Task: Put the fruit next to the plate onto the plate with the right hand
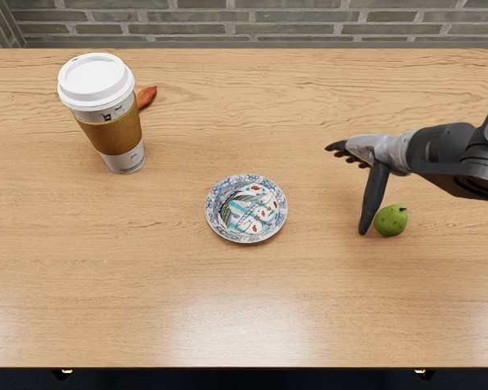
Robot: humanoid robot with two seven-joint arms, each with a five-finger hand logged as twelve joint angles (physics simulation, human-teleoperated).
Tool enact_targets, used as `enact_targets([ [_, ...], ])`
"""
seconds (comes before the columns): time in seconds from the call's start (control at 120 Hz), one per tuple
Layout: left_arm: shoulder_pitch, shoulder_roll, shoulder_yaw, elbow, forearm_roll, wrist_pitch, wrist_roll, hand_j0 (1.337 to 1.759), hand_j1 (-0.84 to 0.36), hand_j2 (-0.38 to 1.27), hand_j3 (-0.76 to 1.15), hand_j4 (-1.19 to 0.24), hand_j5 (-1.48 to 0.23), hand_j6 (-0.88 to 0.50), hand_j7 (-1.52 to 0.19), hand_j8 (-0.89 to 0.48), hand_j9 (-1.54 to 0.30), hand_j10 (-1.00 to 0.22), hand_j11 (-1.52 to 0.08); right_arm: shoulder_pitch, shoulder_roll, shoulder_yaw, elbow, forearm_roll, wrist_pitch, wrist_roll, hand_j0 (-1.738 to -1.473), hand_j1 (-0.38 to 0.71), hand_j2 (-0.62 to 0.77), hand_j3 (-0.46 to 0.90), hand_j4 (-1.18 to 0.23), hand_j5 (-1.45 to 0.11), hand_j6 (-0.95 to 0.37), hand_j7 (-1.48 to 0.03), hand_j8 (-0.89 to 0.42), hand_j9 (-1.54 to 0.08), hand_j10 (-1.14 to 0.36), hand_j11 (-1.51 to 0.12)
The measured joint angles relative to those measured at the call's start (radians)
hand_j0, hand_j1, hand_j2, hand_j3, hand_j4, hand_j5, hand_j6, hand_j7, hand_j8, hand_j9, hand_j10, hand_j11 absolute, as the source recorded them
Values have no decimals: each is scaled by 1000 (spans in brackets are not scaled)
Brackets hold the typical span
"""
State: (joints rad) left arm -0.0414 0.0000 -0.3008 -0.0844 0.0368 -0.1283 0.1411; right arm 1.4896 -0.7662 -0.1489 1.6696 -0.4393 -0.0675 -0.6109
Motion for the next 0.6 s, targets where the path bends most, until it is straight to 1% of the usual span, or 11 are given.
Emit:
enact_targets([
  [0.092, 0, 0, 0, 0, 0, 0, 0, 1658, 339, 2, 0, -9, -11, -9, -11, -9, -11, -9, -11, -7, -28, -28, 41, -17, -38, 0, -1658, -349, 1, 0, -2, 0, -3, 0, -3, 0, -2, 0],
  [0.192, 0, 0, 0, 0, 0, 0, 0, 1658, 339, 2, 0, -9, -11, -9, -11, -9, -11, -9, -11, -16, -47, -70, 63, -61, -108, 0, -1658, -349, 1, 0, -2, 0, -4, 0, -3, 0, -2, 0],
  [0.283, -1, 0, 0, 0, 0, 0, 0, 1658, 339, 2, 0, -9, -11, -9, -11, -9, -11, -9, -11, -33, -56, -91, 70, -100, -157, 0, -1658, -349, 1, 0, -2, 0, -4, 0, -3, 0, -2, 0],
  [0.458, -2, 0, 0, -1, 0, 0, 0, 1658, 339, 2, 0, -9, -11, -9, -11, -9, -11, -9, -11, -68, -75, -106, 75, -147, -198, 0, -1658, -349, 1, 0, -3, 0, -4, 0, -3, 0, -2, 0],
  [0.6, -1, 0, 0, -1, 0, 0, 0, 1658, 339, 2, 0, -9, -11, -9, -11, -9, -11, -9, -11, -118, -88, -108, 76, -208, -243, 0, -1658, -349, 1, 0, -3, 0, -4, 0, -3, 0, -2, 0],
])
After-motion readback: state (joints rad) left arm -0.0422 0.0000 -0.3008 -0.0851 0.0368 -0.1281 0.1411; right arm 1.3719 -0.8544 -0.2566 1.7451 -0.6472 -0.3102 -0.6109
